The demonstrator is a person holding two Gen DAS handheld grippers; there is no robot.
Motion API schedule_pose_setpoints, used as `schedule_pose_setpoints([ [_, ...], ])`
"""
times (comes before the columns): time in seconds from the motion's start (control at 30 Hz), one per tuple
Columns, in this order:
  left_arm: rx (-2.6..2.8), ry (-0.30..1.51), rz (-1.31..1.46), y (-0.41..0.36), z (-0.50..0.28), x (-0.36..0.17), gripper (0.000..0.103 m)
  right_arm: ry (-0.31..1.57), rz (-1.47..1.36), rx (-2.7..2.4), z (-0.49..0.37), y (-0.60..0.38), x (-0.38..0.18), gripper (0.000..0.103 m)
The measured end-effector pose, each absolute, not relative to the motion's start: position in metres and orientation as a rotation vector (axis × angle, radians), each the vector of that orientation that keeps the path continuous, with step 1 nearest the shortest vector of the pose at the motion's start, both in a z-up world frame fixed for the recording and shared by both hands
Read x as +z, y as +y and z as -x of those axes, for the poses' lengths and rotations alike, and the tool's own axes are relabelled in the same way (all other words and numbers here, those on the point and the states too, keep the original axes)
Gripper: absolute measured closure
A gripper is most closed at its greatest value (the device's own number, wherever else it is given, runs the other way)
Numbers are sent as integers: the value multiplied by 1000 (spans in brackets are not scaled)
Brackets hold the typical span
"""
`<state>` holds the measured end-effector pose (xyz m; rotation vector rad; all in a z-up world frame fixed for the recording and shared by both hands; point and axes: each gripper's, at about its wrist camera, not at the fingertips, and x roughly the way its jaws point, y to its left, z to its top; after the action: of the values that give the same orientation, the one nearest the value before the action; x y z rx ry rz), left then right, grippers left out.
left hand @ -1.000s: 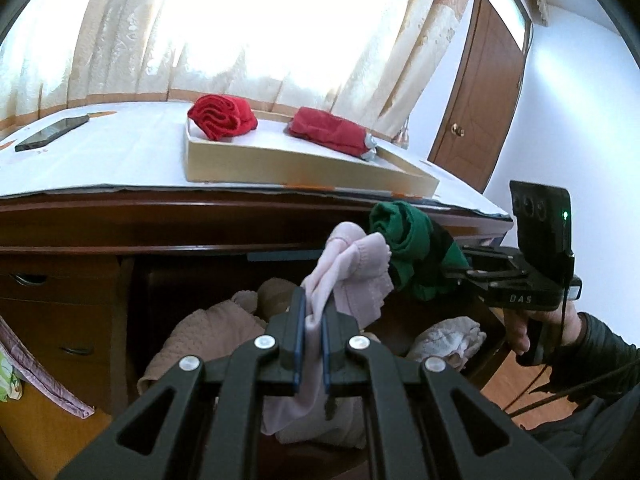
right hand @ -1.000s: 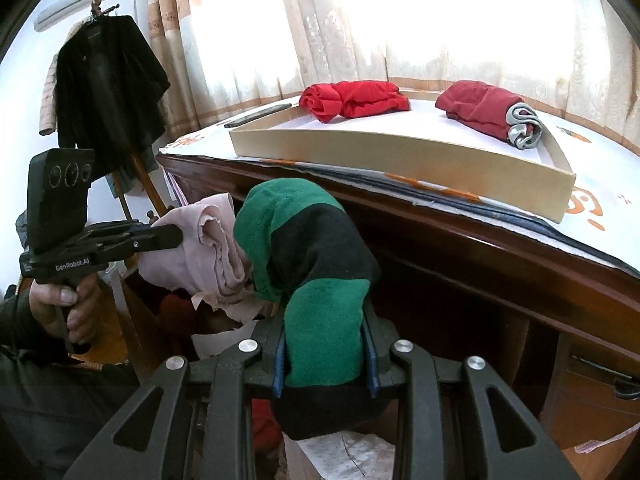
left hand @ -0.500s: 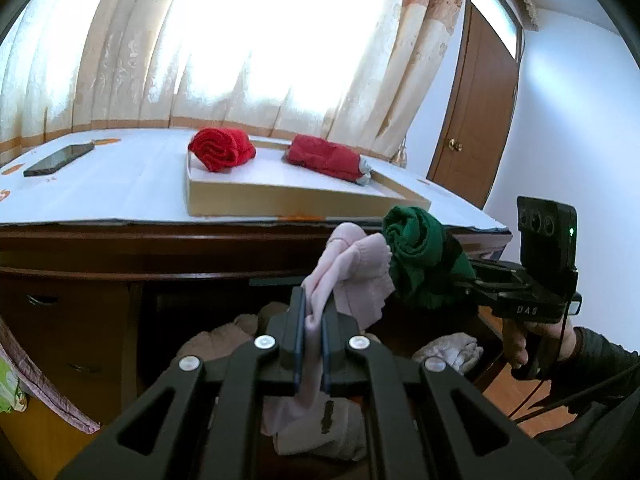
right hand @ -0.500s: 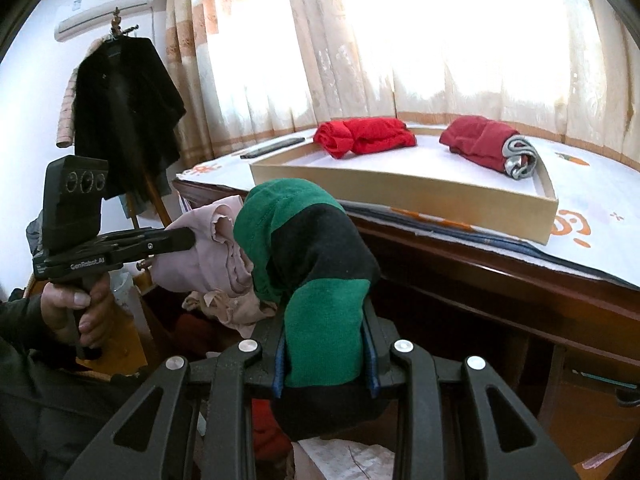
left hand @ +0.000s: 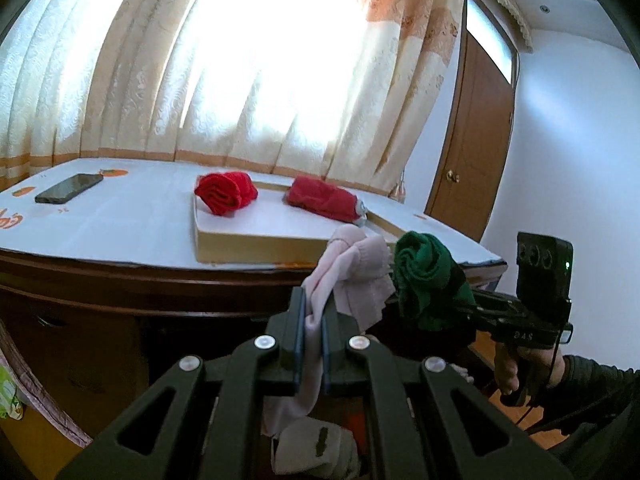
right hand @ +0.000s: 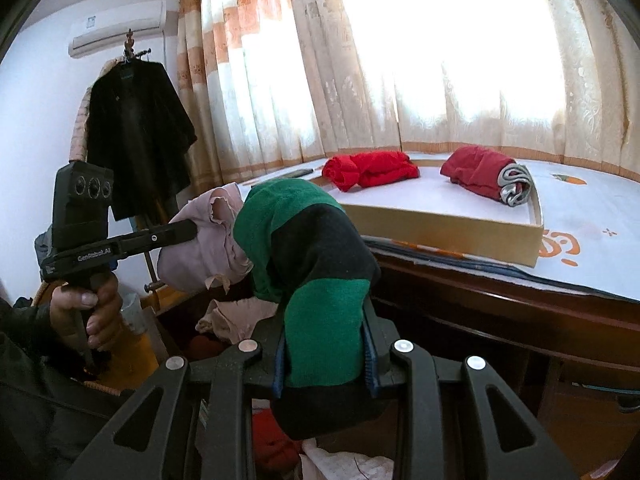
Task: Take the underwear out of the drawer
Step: 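Lift the pink garment with the left tool while the right tool lifts the green-black sock, then carry the pink garment with the left tool over the tray while the right tool carries the sock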
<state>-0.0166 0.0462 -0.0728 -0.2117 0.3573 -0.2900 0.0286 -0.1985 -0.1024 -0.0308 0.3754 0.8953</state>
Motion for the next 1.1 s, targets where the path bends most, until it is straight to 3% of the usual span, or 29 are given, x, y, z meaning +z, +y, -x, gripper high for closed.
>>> schedule_pose_setpoints([
  [1.1, -301, 259, 118, 37, -15, -7, 99, 374, 27, 834, -49, -209, -44, 71],
])
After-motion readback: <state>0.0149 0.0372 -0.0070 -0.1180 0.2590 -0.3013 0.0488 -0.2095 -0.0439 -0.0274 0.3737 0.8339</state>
